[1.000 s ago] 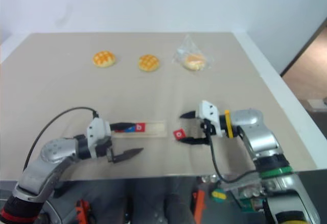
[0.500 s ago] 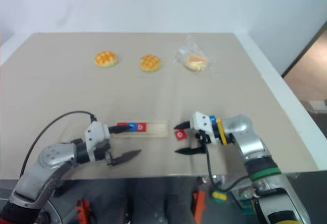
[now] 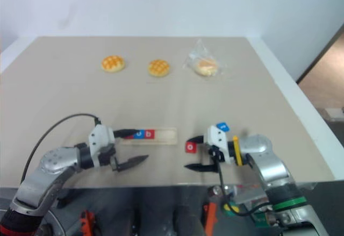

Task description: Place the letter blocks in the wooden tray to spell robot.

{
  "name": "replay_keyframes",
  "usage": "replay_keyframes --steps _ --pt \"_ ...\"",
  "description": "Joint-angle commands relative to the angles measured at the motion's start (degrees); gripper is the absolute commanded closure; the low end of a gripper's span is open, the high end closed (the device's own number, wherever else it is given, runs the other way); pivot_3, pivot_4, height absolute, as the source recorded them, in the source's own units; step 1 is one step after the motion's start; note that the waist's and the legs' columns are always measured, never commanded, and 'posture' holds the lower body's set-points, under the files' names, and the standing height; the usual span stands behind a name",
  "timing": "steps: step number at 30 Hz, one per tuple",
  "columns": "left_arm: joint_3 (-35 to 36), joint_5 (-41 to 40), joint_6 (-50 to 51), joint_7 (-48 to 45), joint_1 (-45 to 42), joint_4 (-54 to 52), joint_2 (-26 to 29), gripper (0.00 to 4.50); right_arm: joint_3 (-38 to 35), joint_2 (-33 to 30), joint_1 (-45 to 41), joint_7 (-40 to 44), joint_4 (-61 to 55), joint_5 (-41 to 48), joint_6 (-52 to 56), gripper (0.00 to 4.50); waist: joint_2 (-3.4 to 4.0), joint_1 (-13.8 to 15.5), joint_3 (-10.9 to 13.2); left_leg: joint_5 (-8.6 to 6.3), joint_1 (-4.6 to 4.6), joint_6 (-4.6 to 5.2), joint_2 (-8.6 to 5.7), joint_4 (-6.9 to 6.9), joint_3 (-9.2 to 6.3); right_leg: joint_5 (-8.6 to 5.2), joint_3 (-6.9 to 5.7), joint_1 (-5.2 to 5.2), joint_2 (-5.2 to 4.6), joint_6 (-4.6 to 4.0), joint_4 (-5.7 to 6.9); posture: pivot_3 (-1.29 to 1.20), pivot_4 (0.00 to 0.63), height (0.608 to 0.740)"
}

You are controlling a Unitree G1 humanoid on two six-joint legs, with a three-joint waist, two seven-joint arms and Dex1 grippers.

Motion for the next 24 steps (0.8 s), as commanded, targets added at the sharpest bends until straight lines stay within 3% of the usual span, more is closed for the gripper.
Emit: replay_keyframes --steps 1,19,23,24 --pt "-0.15 -3.49 -1.02 -5.48 -0.57 -1.69 1.52 0.00 -1.76 -0.94 3.38 -3.67 -5.44 0.90 5.12 0.28 0.00 0.00 0.00 0.00 0.00 0.00 0.00 0.00 0.00 -0.02 0.00 0.00 0.00 -0.04 0.00 0.00 0.150 0.740" --pt "-1.04 -2.85 -1.38 -10.85 -2.15 0.70 3.03 0.00 -3.78 1.95 10.81 -17.89 -18.39 2.80 17.97 0.28 -0.02 -0.04 -0.01 0.00 0.02 0.00 0.02 0.00 0.03 -0.08 0.04 -0.01 0.01 -0.15 0.01 0.00 0.150 0.740" --pt "-1.15 -2.34 -1.55 -10.52 -2.11 0.97 2.75 0.00 -4.98 2.91 13.02 -22.38 -21.93 3.36 21.26 1.57 -0.03 -0.03 -0.02 0.00 0.00 0.00 0.00 0.00 0.04 -0.11 0.04 -0.01 -0.03 -0.15 0.00 0.00 0.150 0.740" --pt "-1.18 -2.21 -1.58 -10.46 -2.15 1.06 2.66 0.00 -5.12 2.98 13.48 -23.62 -22.83 3.28 22.08 1.70 -0.03 -0.02 -0.02 0.00 0.00 -0.01 0.00 -0.02 0.03 -0.13 0.05 -0.02 -0.03 -0.17 -0.01 0.00 0.150 0.740"
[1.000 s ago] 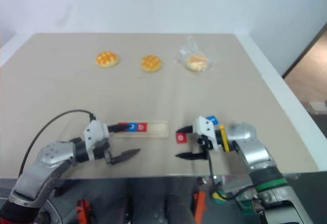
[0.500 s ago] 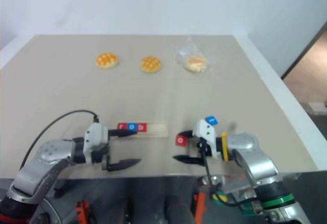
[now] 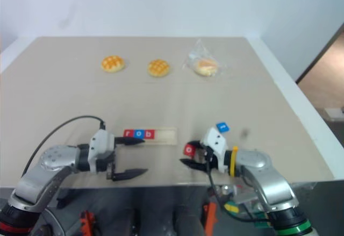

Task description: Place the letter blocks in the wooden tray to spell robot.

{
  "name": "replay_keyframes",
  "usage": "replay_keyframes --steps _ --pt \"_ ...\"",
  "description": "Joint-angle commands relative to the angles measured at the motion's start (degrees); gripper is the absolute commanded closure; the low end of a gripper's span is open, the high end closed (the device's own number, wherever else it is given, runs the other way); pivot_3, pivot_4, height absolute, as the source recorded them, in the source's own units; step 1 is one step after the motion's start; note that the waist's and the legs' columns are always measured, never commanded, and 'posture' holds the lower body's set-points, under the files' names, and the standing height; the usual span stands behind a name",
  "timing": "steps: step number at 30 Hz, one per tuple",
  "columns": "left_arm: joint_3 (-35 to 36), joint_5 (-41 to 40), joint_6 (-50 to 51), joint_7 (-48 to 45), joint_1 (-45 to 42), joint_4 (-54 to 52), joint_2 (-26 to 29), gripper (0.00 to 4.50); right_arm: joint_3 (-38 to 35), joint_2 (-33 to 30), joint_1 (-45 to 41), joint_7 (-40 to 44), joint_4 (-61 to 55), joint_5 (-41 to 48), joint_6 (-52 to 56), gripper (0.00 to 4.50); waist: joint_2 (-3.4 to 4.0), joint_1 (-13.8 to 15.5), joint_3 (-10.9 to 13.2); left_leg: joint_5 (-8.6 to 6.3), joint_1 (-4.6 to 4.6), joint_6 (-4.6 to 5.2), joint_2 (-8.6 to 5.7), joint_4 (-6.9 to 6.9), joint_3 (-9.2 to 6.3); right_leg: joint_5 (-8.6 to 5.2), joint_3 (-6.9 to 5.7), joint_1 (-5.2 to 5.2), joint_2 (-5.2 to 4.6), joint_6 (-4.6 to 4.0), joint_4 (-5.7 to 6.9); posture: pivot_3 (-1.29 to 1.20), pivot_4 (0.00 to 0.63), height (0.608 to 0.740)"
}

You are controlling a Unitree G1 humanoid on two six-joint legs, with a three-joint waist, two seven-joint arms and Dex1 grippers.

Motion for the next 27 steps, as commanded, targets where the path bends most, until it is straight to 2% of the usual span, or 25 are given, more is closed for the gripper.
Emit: replay_keyframes --steps 1,3,4,6,12,15,20,23,27 --pt "0.19 0.21 -1.32 0.36 -0.39 -0.53 -0.13 0.00 -0.85 0.30 2.10 -3.67 -3.51 0.04 3.15 2.14 0.00 0.01 0.00 0.00 0.00 0.00 0.00 -0.01 -0.01 0.00 -0.01 0.00 0.00 0.00 0.00 0.00 0.150 0.740" --pt "0.17 0.32 -1.35 0.51 -0.38 -0.45 -0.25 0.00 -0.79 0.29 3.15 -5.12 -5.00 -0.52 3.54 2.53 0.00 0.01 0.00 0.00 0.00 0.00 0.00 -0.02 -0.01 -0.01 -0.01 0.00 0.00 -0.01 0.00 0.00 0.150 0.740" --pt "0.15 0.37 -1.40 0.54 -0.40 -0.39 -0.29 0.00 -0.70 0.18 3.51 -5.69 -5.51 -0.84 3.59 2.89 0.00 0.00 0.00 0.00 0.00 0.00 0.00 -0.02 -0.01 -0.01 -0.01 0.00 0.00 -0.02 0.00 0.00 0.150 0.740" --pt "0.12 0.53 -1.48 0.59 -0.43 -0.25 -0.32 0.00 -0.68 -0.03 4.66 -7.32 -7.14 -1.23 4.70 3.19 0.00 0.01 0.00 0.00 0.00 0.00 0.00 -0.03 -0.02 -0.04 -0.02 -0.01 0.00 -0.07 0.00 0.00 0.150 0.740" --pt "0.68 0.59 -1.40 1.03 -0.49 0.18 -0.56 0.00 -0.72 0.52 5.38 -10.88 -11.71 -0.28 8.46 3.23 0.00 0.00 0.00 -0.01 0.00 -0.01 0.01 -0.04 -0.02 -0.06 -0.01 -0.01 0.00 -0.09 0.00 0.00 0.150 0.740" --pt "1.51 0.47 -1.26 2.32 -0.31 0.45 -0.99 0.00 -0.75 0.98 1.92 -10.92 -11.73 0.56 8.93 3.23 -0.01 -0.03 0.01 -0.01 0.00 -0.01 0.01 -0.04 -0.01 -0.06 -0.01 -0.02 0.00 -0.09 0.00 0.00 0.150 0.740" --pt "3.15 -0.34 -0.14 5.43 -0.40 0.67 -2.06 0.00 1.14 2.11 -11.49 -7.41 -7.51 2.16 10.36 3.23 -0.01 -0.21 0.03 0.00 0.01 0.00 0.04 -0.03 0.08 0.00 0.03 -0.08 0.02 -0.10 0.00 0.00 0.150 0.740" --pt "3.38 -0.23 0.68 7.11 -0.38 0.28 -2.61 0.00 5.28 2.91 -19.99 -2.07 -1.02 1.33 7.87 3.23 -0.02 -0.33 0.07 -0.01 0.01 -0.01 0.06 -0.05 0.11 0.00 0.02 -0.10 0.06 -0.10 -0.01 0.00 0.150 0.740" --pt "3.46 0.43 1.14 8.61 -0.03 -0.09 -2.91 0.00 10.37 4.22 -26.13 2.68 7.60 -2.13 1.64 3.23 -0.05 0.11 0.05 -0.03 -0.07 0.01 0.04 -0.17 -0.05 0.00 -0.09 -0.11 0.06 0.12 -0.01 0.00 0.150 0.740"
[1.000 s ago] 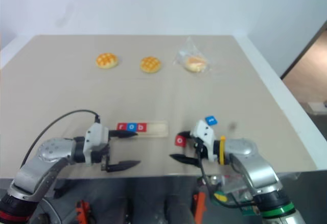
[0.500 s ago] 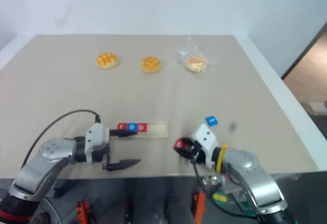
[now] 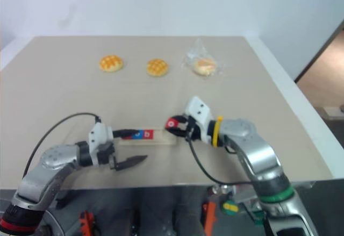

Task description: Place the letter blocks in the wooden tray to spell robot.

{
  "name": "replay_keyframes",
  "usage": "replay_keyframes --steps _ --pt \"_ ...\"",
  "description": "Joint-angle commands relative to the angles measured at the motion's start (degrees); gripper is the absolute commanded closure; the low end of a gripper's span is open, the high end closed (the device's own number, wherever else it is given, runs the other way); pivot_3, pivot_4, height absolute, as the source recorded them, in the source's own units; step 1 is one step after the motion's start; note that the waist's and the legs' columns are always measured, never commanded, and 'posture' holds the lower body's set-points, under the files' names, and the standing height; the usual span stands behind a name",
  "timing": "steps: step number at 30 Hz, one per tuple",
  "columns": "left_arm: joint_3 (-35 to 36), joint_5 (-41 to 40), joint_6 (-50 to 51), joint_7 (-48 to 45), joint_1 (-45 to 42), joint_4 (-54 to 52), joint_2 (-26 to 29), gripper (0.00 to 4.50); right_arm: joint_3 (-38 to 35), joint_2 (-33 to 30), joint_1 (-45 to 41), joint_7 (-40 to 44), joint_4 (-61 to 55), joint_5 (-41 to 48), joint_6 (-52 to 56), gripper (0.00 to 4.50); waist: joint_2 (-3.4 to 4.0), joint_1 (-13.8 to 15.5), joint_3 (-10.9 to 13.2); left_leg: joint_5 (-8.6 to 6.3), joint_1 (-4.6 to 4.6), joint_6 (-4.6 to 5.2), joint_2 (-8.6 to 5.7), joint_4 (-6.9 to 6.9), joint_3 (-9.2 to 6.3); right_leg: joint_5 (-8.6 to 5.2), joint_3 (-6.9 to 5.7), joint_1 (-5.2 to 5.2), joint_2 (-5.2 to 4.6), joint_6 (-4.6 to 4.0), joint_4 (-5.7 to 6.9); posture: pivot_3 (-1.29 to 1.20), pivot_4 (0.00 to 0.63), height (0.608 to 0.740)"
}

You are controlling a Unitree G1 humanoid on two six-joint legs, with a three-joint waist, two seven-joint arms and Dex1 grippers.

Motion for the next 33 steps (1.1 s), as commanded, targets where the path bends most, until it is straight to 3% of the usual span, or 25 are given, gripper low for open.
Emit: replay_keyframes --steps 1,12,33 --pt "1.18 -0.47 0.48 1.70 0.27 -2.23 -0.08 0.00 4.03 1.33 -4.22 4.19 7.61 -3.29 -6.13 3.23 0.00 0.06 0.00 -0.04 -0.03 -0.01 0.00 -0.01 -0.02 -0.06 -0.02 -0.01 -0.01 0.01 -0.01 0.00 0.150 0.740" --pt "2.00 -0.52 1.50 4.68 3.59 -5.93 0.51 0.00 8.64 3.89 -9.92 13.52 21.01 -8.22 -15.73 3.23 0.01 -0.03 0.01 -0.19 -0.11 0.07 -0.02 0.02 0.00 -0.12 0.00 -0.06 -0.06 0.03 -0.02 0.00 0.150 0.740" --pt "2.32 -0.91 3.50 6.47 5.21 -9.17 1.15 0.00 9.30 8.14 -15.03 18.17 33.65 -12.24 -22.97 3.23 0.01 -0.08 0.01 -0.19 -0.03 0.07 0.00 0.03 0.04 -0.08 0.02 -0.03 -0.04 -0.03 0.00 0.00 0.150 0.740"
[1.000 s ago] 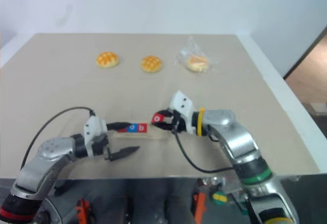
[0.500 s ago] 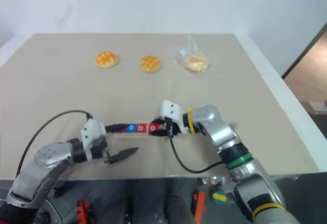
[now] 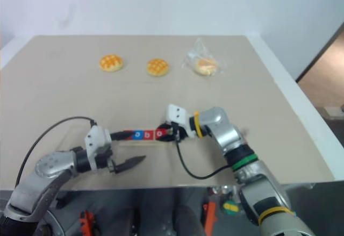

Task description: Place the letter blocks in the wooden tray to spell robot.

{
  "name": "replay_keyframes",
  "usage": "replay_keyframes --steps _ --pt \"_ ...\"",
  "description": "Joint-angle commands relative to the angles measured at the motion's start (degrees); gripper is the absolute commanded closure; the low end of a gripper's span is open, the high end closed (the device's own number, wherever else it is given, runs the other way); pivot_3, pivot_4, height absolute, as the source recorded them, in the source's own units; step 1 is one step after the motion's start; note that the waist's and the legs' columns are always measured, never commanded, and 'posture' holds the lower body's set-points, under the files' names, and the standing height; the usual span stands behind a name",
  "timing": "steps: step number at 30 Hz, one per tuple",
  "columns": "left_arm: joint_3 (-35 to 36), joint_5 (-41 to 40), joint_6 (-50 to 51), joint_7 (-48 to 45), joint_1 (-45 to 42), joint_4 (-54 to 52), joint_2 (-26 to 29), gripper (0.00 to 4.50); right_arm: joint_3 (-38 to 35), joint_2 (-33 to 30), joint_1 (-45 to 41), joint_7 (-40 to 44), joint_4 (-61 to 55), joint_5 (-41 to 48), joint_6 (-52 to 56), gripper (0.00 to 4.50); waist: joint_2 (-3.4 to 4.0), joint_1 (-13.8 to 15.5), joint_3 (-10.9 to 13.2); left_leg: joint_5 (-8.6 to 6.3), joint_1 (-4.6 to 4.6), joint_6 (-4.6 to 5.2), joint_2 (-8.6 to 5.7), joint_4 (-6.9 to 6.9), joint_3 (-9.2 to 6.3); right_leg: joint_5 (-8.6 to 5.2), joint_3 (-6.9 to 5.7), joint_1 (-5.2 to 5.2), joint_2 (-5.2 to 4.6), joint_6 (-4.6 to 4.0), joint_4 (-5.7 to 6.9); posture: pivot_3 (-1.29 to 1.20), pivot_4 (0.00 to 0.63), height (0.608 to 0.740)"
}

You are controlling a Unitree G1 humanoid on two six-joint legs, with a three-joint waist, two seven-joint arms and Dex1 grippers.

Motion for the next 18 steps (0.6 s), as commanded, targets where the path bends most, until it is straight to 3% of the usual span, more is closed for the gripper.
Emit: replay_keyframes --steps 1,2,18 --pt "1.20 -0.29 -0.23 0.61 0.54 -2.81 0.58 0.00 -0.51 1.34 -2.34 1.25 1.69 -0.12 -1.14 3.23 0.00 -0.04 0.00 0.00 0.01 0.00 0.00 0.00 0.01 0.01 0.00 0.00 0.00 -0.01 0.00 0.00 0.150 0.740" --pt "1.16 -0.20 -0.28 0.62 0.65 -2.81 0.63 0.00 -0.58 1.53 -2.55 1.42 2.01 -0.05 -0.87 2.73 0.00 -0.03 0.00 0.00 0.01 0.00 0.01 0.00 -0.01 0.01 -0.01 0.00 0.00 -0.01 0.00 0.00 0.150 0.740" --pt "0.33 0.35 -0.20 0.65 0.89 -2.63 0.82 0.00 -2.10 3.23 -3.70 1.89 2.60 0.85 0.51 2.73 0.01 -0.03 0.00 0.00 0.01 0.00 0.02 0.00 0.00 0.01 0.00 -0.01 0.02 -0.03 0.00 0.00 0.150 0.740"
